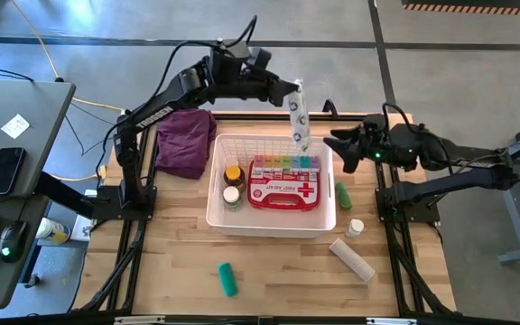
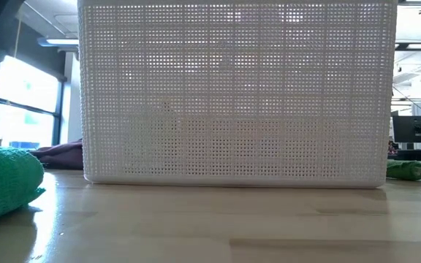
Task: Pick & place medical supplies in basket/bin
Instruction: Put the white mailer bag into the white bin
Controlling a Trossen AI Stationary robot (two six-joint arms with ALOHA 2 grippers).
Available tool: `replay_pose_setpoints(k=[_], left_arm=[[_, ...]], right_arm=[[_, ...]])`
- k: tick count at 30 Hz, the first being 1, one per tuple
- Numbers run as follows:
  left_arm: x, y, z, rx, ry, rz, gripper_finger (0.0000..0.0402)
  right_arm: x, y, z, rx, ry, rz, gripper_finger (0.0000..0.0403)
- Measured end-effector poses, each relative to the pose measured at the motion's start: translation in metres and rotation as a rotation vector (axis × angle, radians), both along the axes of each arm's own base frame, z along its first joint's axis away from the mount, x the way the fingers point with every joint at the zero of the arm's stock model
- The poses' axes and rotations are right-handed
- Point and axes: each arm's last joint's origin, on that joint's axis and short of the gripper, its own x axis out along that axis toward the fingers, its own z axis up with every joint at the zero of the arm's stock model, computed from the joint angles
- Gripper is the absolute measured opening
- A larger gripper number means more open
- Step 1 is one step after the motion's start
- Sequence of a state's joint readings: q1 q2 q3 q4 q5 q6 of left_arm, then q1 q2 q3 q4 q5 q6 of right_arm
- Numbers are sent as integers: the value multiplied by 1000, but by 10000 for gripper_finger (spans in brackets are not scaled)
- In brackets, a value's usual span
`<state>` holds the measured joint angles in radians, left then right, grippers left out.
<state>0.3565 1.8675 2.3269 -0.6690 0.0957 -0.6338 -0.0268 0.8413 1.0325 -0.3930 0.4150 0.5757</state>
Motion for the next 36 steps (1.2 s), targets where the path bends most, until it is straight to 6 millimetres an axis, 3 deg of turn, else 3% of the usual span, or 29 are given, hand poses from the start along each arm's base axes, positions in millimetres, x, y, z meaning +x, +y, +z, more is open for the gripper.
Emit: replay_pose_setpoints(k=[3, 11, 14, 22, 30, 36], left_arm=[[0, -1, 1, -6, -11, -44, 21], [2, -9, -2, -72, 8, -184, 33], [1, -15, -11, -92, 93, -211, 42], [-4, -32, -26, -165, 238, -464, 21], [-15, -34, -44, -130, 461, -436, 49], [-15, -35, -43, -73, 450, -475, 20]], right_arm=[[0, -1, -1, 9, 8, -27, 233], [0, -1, -1, 0, 11, -23, 271], [-1, -1, -1, 2, 9, -25, 272], [-10, -1, 0, 16, -1, -65, 269], [-25, -2, 3, 20, -19, -112, 267], [-38, -3, 0, 50, -5, -189, 266]])
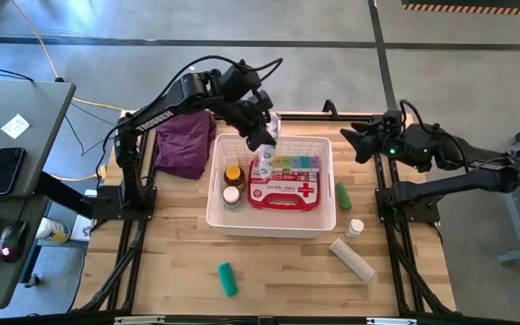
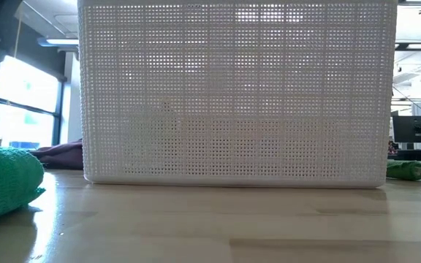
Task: Pick & place medical supplies in basket/bin
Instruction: Put the white mailer bag into the white bin
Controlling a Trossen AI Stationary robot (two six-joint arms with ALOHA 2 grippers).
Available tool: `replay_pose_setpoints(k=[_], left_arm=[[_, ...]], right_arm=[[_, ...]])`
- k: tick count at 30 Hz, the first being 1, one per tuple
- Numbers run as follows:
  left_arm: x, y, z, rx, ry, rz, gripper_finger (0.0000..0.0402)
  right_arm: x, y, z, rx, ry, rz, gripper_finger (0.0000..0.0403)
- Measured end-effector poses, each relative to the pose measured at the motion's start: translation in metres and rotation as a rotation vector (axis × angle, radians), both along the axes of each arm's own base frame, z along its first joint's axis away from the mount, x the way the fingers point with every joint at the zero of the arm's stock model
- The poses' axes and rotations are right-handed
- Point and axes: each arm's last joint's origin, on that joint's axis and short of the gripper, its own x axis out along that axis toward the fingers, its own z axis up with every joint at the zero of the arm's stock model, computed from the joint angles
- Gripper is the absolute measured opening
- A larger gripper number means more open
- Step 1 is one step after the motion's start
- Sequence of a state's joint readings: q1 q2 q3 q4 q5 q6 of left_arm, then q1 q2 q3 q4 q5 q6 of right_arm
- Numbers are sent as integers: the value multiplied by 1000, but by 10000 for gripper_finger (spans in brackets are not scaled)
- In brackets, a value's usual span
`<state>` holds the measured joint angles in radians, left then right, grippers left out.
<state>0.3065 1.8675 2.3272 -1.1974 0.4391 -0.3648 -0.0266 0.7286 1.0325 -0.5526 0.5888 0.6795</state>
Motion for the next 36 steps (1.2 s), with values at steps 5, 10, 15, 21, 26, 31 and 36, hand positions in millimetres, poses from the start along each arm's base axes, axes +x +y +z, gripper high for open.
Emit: replay_pose_setpoints(k=[5, 10, 15, 21, 26, 31, 36], left_arm=[[0, 0, 0, 19, -2, -7, 25], [10, 4, -9, 28, 20, 6, 63], [34, 6, -16, -9, -58, 21, 45], [57, 10, -18, -133, -185, -30, 20], [58, 9, -21, -166, -172, -68, 71], [53, 6, -27, -208, -94, -98, 155], [44, 1, -39, -271, 76, -63, 213]], right_arm=[[-10, 0, 0, 19, -13, -16, 266], [-17, 0, 1, 13, -25, -38, 266], [-20, -1, 3, 15, -45, -63, 266], [-21, 0, 3, 46, -62, -30, 266], [-20, 1, 1, 56, -46, 7, 266], [-21, 1, -1, 57, -19, 6, 266], [-22, 1, -4, 64, 12, 3, 266]])
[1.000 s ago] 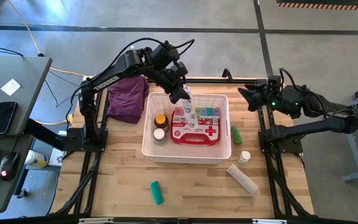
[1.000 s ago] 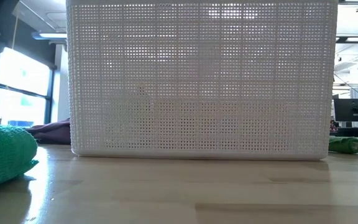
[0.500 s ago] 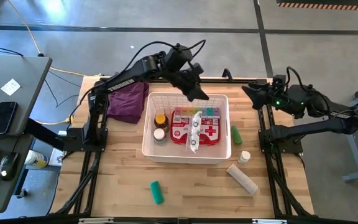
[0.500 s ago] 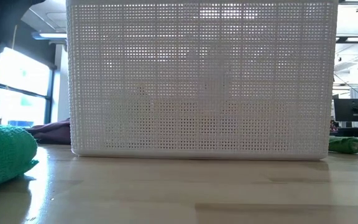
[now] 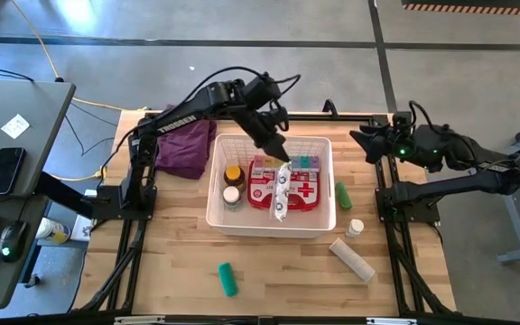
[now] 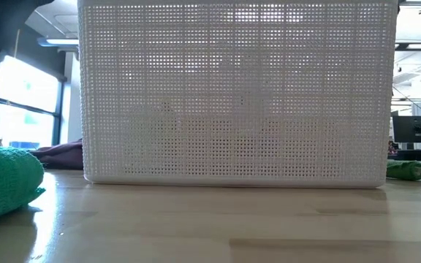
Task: Pick & place medical supplies in basket/bin
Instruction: Put the white mailer bag into the white bin
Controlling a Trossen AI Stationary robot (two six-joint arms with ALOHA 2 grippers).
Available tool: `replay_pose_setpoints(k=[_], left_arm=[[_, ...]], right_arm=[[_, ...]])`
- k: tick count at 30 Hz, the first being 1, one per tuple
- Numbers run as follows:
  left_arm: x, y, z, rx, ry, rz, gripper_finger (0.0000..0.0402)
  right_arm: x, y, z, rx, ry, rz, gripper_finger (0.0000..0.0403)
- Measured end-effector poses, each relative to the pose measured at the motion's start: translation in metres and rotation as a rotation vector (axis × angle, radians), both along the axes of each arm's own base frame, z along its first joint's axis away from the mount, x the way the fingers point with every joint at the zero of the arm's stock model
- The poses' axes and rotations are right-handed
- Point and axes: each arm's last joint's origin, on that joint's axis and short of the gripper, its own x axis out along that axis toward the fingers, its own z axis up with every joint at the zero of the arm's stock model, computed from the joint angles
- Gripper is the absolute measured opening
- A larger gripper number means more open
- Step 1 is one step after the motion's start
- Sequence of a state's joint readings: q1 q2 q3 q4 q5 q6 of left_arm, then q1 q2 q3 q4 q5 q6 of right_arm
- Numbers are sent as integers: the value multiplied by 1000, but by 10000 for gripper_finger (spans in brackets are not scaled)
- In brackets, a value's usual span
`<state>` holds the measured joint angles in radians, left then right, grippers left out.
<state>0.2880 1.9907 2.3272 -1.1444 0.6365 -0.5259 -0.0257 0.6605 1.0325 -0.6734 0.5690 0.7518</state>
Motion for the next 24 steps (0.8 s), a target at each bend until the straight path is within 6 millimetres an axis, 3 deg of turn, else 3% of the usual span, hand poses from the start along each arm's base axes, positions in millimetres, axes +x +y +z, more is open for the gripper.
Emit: replay_pose_setpoints(k=[5, 15, 21, 24], left_arm=[[-1, -6, -5, 26, 114, 126, 254], [14, -44, -20, 83, 227, 197, 328], [21, -47, -37, 115, 339, 313, 360], [22, -49, -36, 133, 334, 378, 368]], right_arm=[[-1, 0, -6, 49, 36, -11, 266], [-1, 2, -11, 82, 91, 57, 266], [0, 3, -11, 90, 96, 98, 266], [0, 4, -13, 103, 114, 139, 266]])
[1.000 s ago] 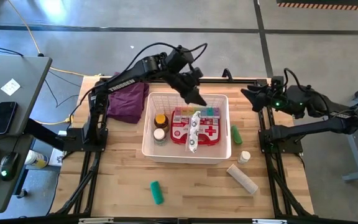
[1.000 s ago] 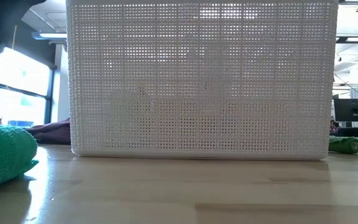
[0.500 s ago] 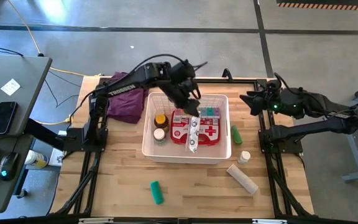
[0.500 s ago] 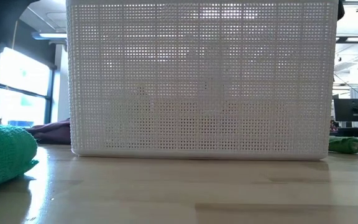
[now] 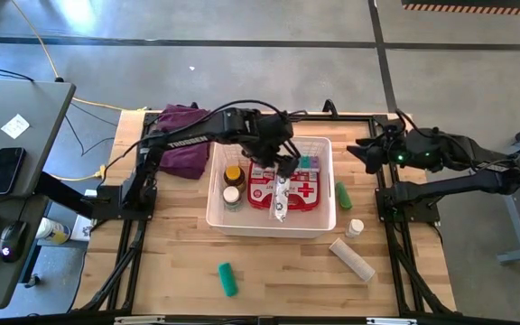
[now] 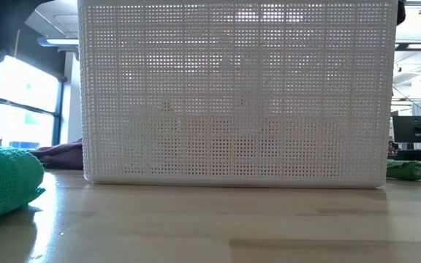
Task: Pick & place medical supplies in basket/bin
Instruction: Put the white mailer bag into the white bin
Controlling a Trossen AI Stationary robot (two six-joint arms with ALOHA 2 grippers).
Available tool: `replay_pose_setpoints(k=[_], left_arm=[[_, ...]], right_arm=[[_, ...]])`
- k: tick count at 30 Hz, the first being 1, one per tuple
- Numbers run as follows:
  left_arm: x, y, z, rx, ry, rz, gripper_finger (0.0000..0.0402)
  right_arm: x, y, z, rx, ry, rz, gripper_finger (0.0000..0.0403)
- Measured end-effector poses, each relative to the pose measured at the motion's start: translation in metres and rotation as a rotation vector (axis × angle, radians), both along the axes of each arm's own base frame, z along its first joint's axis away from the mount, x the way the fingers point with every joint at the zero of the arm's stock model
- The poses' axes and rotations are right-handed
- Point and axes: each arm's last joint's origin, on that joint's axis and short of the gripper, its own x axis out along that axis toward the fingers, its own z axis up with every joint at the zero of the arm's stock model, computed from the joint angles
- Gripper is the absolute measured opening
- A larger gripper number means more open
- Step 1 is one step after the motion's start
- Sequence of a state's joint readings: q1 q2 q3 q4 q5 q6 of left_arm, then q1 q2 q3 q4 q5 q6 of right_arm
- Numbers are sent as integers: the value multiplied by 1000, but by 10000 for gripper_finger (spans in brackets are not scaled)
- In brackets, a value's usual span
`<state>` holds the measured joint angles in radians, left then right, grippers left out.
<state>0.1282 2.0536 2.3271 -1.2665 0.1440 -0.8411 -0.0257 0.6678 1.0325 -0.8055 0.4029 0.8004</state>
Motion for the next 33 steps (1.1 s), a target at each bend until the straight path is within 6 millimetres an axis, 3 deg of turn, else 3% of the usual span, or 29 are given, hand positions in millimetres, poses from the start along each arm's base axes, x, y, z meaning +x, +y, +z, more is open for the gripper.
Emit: replay_pose_setpoints(k=[5, 10, 21, 33], left_arm=[[4, 2, 3, -40, -53, 81, 371], [11, 5, 10, -164, -157, 8, 372], [24, 5, 25, -125, -371, -40, 372], [13, -11, 9, -121, -135, 178, 372]], right_arm=[[-2, 3, -3, 21, 45, 118, 266], [-7, 6, -6, 53, 70, 222, 266], [-32, 7, -2, 54, 7, 208, 266], [-42, 2, 0, -72, 6, 77, 266]])
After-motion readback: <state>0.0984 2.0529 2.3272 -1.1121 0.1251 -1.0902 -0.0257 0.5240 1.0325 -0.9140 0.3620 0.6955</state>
